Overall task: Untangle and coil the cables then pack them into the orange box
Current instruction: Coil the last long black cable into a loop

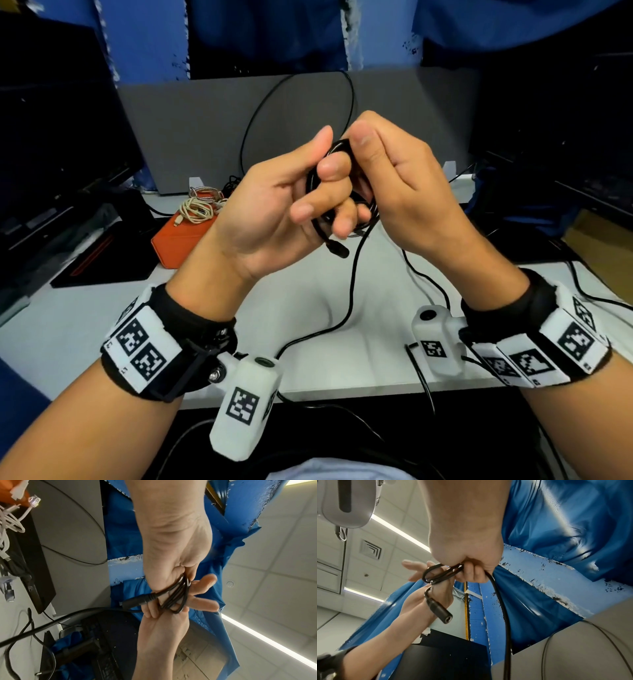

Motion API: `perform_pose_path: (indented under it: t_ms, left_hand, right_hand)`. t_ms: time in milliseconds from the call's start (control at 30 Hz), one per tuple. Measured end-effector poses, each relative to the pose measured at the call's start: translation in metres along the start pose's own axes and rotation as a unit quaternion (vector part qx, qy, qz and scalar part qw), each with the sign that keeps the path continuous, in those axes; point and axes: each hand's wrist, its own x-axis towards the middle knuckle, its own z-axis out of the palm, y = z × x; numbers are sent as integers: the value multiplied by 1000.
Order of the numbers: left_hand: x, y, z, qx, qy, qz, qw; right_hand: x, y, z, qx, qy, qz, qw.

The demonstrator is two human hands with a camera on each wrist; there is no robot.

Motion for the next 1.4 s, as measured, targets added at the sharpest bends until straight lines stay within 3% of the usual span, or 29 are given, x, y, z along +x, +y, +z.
perform_pose_path:
  t_ms: [167, 300, 367, 433, 500, 567, 667, 733, 767, 800, 900, 967, 1100, 1233, 1400]
  left_hand:
    - [-1, 0, 0, -21, -39, 34, 998]
    - [-2, 13, -3, -109, -8, 123, 986]
    - [-2, 19, -5, -167, 22, 192, 967]
    - [-2, 23, -12, -161, 97, 253, 949]
    - [-1, 25, -22, 8, 206, 307, 929]
    - [2, 23, -29, 283, 279, 314, 862]
    - [6, 12, -41, 567, 263, 222, 748]
    - [2, 11, -49, 664, 212, 136, 704]
    - [-2, 13, -52, 680, 193, 90, 701]
    - [-6, 17, -55, 666, 175, 46, 724]
    - [-16, 23, -50, 518, 94, -28, 850]
    - [-18, 24, -46, 439, 49, -42, 896]
    - [-14, 19, -41, 345, 34, -14, 938]
    - [-9, 7, -33, 233, 45, 25, 971]
    - [-4, -1, -24, 130, -31, -20, 991]
  right_hand:
    - [2, 9, 1, 41, 9, 7, 999]
    - [3, 10, 1, 67, -16, 25, 997]
    - [3, 17, 4, 18, -63, 59, 996]
    - [0, 22, 9, 11, -155, 134, 979]
    - [-6, 22, 15, 31, -264, 203, 942]
    - [-14, 18, 21, 54, -356, 225, 905]
    - [-19, 10, 22, 84, -405, 211, 886]
    - [-14, 6, 16, 66, -367, 184, 909]
    - [-10, 3, 10, 42, -334, 163, 927]
    - [-5, 2, 3, 17, -299, 139, 944]
    - [5, 3, -14, -12, -206, 102, 973]
    - [5, 6, -15, -8, -158, 93, 983]
    - [0, 6, -3, -71, -98, 31, 992]
    - [-3, 8, 5, -88, -102, 41, 990]
    - [-4, 9, -1, -121, -70, 17, 990]
